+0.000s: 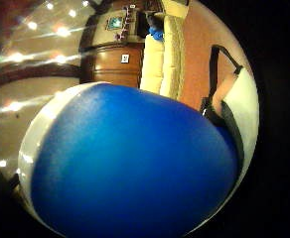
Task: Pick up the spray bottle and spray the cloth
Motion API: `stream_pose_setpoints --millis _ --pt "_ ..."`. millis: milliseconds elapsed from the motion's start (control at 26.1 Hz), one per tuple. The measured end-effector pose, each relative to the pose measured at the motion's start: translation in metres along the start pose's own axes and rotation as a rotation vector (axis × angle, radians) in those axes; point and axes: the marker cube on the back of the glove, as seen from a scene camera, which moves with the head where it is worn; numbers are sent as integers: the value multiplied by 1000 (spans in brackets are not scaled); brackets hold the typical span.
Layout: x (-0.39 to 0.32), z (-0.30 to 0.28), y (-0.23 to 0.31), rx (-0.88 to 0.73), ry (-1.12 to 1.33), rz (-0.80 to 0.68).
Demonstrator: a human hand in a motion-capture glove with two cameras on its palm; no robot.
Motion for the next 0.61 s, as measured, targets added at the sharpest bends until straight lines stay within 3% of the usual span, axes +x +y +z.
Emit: stream_pose_setpoints --millis 268,612 --pt "-3 0 -12 79 84 11" --pt "0 -6 -3 -50 134 45"
